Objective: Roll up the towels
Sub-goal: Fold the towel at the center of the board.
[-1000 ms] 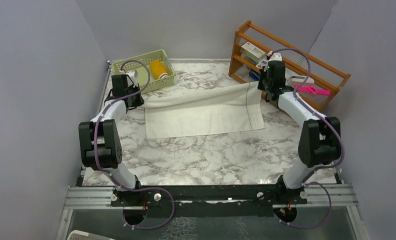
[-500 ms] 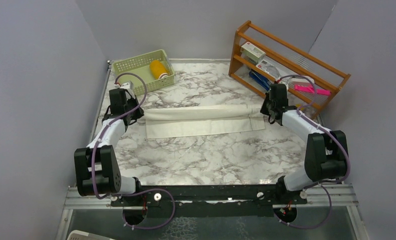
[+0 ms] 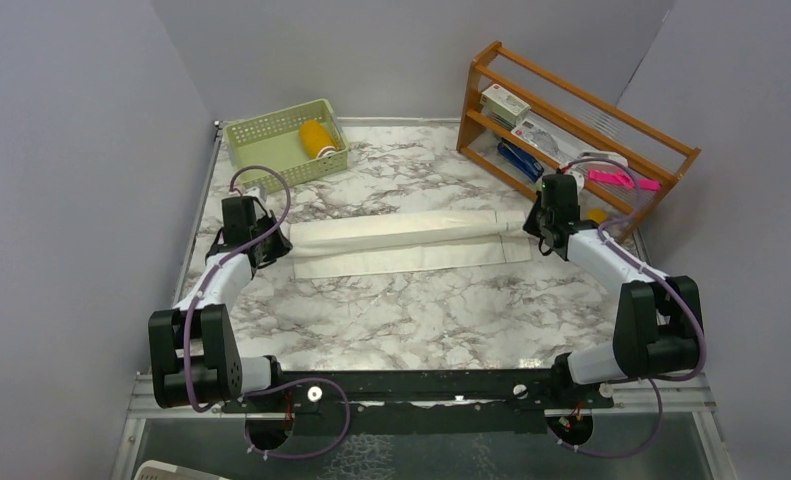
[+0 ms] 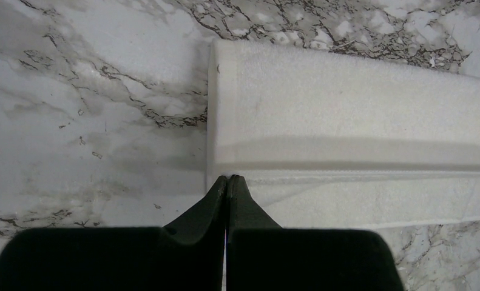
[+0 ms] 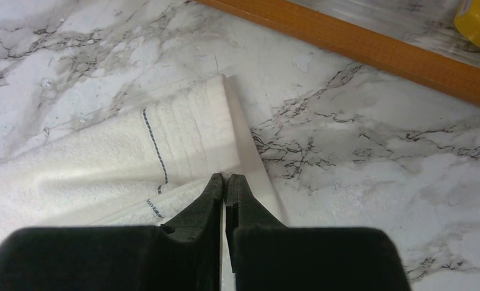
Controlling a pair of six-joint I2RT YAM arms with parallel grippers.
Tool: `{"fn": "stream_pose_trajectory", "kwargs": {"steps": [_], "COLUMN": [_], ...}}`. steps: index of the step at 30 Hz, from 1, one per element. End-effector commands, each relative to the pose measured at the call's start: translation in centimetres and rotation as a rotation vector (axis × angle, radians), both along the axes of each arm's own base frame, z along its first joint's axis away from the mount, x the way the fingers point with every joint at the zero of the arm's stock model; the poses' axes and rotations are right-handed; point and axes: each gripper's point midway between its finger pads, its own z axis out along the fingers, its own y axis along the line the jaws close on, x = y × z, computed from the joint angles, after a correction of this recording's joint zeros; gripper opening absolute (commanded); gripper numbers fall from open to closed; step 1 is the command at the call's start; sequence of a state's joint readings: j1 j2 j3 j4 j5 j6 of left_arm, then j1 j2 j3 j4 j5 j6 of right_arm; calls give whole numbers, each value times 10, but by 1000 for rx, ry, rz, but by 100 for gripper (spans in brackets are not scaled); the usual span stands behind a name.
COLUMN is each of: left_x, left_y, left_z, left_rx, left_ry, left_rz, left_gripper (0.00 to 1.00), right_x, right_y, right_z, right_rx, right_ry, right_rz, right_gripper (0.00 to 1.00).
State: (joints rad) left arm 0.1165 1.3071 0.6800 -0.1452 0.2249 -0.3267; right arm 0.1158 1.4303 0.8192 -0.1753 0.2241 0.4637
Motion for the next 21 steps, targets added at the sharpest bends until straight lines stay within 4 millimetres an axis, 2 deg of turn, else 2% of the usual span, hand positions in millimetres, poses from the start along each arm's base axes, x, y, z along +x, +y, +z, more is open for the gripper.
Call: {"fn": "stream_pose_trajectory", "kwargs": {"steps": [1, 3, 6, 8, 9, 11, 12, 13, 15, 17, 19, 21], "left_x": [-11, -13, -15, -15, -15, -18, -19, -19, -17, -13, -8, -4], "left_y": [-1, -3, -7, -8, -8, -3, 0, 1, -2, -7, -13, -25], "left_z": [-7, -9, -6, 6, 19, 39, 47, 55, 64, 62, 47, 28], "left_rx": [-25, -40, -71, -78, -75, -59, -48, -46, -56, -75, -107, -161], "left_ry": [49, 75, 81, 41, -2, -51, -65, -84, -100, -80, -8, 74], "left_rz": [24, 21, 28, 40, 45, 73, 94, 101, 86, 61, 21, -45], "left_gripper": [0, 10, 20, 25, 29, 64, 74, 78, 79, 79, 73, 62], "right_x": [-14, -19, -24, -25, -24, -24, -23, -21, -16, -10, -5, -1], "right_y": [-16, -16, -18, -21, -23, -27, -28, -27, -18, -3, 11, 20], "right_z": [-9, -16, -16, -7, 0, 17, 27, 36, 57, 72, 74, 64], "right_rx": [-24, -17, -16, -21, -28, -40, -44, -48, -23, 12, 28, 30], "right_ry": [35, 55, 58, 30, 7, -49, -81, -114, -209, -276, -278, -229], "right_rz": [-79, -89, -110, -123, -126, -141, -140, -121, -59, 25, 86, 135], "right_gripper": [2, 7, 29, 38, 40, 43, 44, 44, 44, 49, 52, 52]}}
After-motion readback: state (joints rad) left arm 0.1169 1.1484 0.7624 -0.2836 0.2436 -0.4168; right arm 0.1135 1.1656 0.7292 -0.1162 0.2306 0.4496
